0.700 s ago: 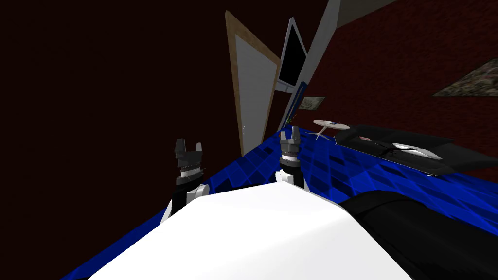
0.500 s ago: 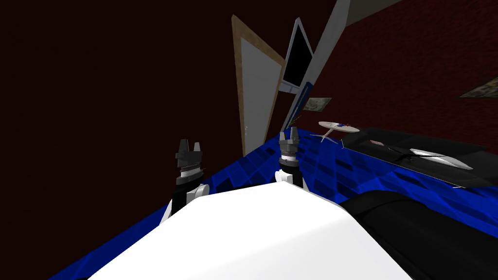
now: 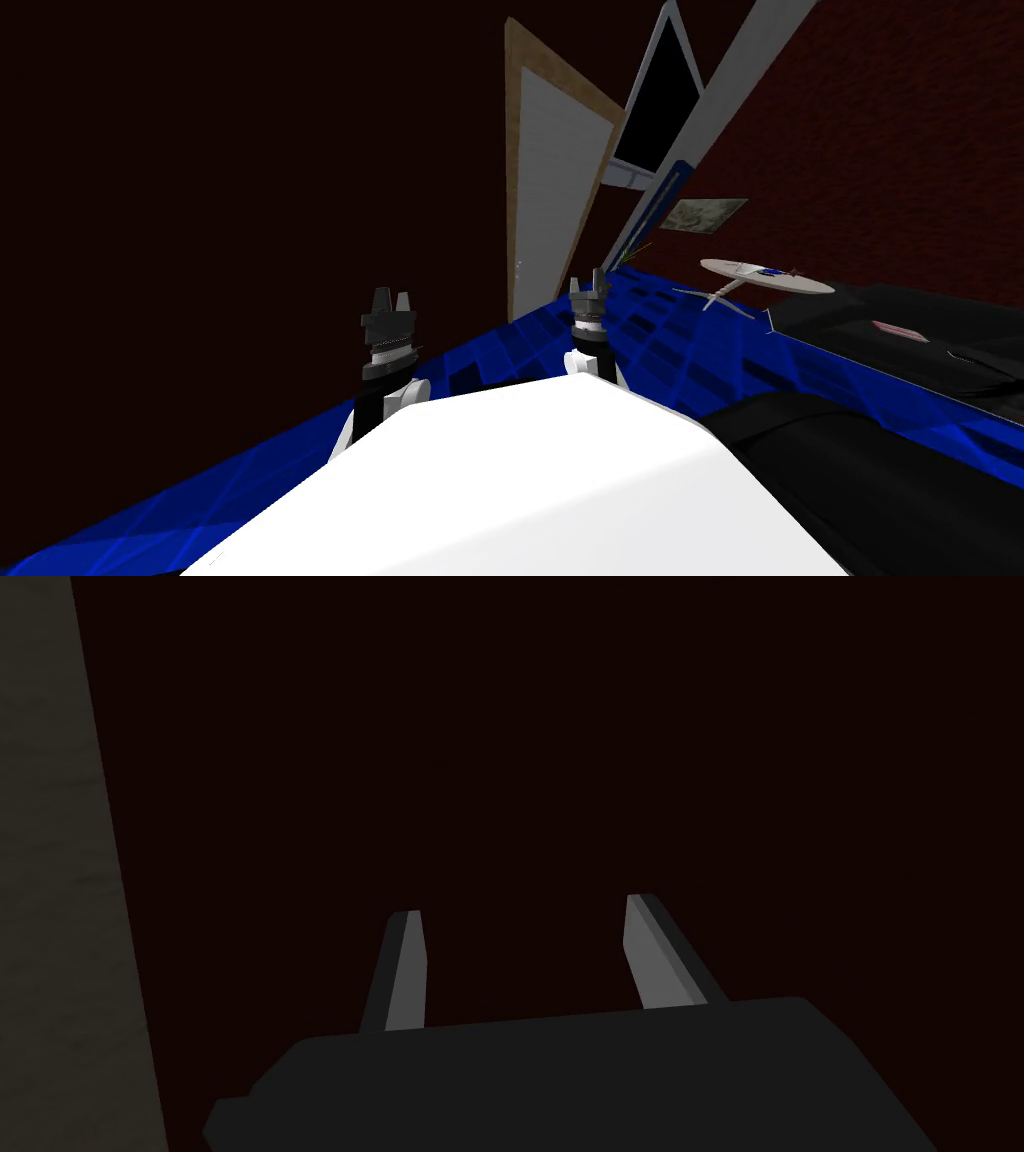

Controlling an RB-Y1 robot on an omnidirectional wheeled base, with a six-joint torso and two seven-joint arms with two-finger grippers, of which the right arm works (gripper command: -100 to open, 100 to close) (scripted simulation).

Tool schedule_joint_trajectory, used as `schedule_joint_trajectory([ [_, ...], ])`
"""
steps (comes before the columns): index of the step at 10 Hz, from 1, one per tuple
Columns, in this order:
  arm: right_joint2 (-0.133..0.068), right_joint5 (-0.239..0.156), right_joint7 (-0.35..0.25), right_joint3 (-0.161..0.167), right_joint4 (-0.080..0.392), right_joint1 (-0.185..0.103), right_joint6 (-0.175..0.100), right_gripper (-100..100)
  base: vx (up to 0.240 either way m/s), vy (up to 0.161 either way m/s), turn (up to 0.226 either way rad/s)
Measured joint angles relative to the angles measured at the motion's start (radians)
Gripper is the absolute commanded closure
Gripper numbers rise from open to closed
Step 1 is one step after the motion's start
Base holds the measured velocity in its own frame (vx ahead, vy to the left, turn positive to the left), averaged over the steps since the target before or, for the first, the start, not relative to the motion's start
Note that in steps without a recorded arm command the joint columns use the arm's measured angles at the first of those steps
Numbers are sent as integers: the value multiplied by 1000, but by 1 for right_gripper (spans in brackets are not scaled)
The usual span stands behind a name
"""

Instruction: Pull the door open

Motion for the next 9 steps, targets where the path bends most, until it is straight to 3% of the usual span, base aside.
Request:
schedule_joint_trajectory([
  [9,-38,-111,-148,-22,185,-44,-49,-100,46,-68,203],
])
